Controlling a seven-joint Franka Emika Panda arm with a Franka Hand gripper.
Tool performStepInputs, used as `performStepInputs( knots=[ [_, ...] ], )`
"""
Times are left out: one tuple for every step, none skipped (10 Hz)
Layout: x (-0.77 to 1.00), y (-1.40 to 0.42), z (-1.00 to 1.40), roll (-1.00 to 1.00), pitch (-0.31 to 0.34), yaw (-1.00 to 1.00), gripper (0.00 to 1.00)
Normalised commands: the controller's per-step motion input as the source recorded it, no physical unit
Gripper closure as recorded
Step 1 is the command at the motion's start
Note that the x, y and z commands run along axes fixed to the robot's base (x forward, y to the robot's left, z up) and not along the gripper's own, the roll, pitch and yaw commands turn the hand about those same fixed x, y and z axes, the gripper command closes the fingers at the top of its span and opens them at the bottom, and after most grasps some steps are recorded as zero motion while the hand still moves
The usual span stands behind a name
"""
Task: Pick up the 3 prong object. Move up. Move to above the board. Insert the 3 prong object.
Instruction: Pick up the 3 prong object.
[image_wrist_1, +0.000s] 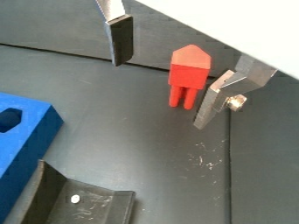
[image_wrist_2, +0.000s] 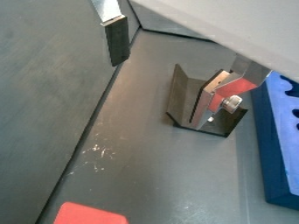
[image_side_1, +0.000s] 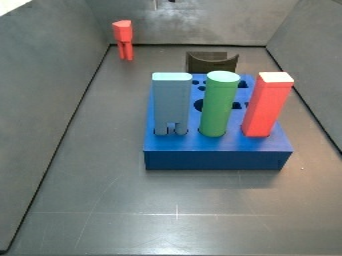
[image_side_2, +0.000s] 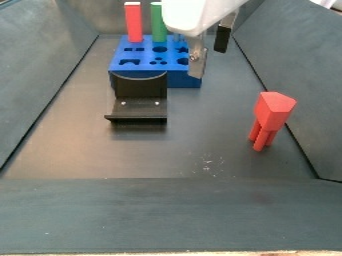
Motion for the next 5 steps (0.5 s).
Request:
performStepInputs(
  knots=[
    [-0.05, 0.00, -0.34, -0.01, -0.033, 1.00, 0.00],
    [0.00, 0.00, -0.34, -0.01, 0.000, 1.00, 0.00],
    [0.00, 0.00, -0.34, -0.01, 0.000, 1.00, 0.00],
    [0.00, 0.00, -0.33, -0.01, 0.000, 1.00, 0.00],
    [0.19, 0.13, 0.00, -0.03, -0.006, 0.64, 0.00]
  ],
)
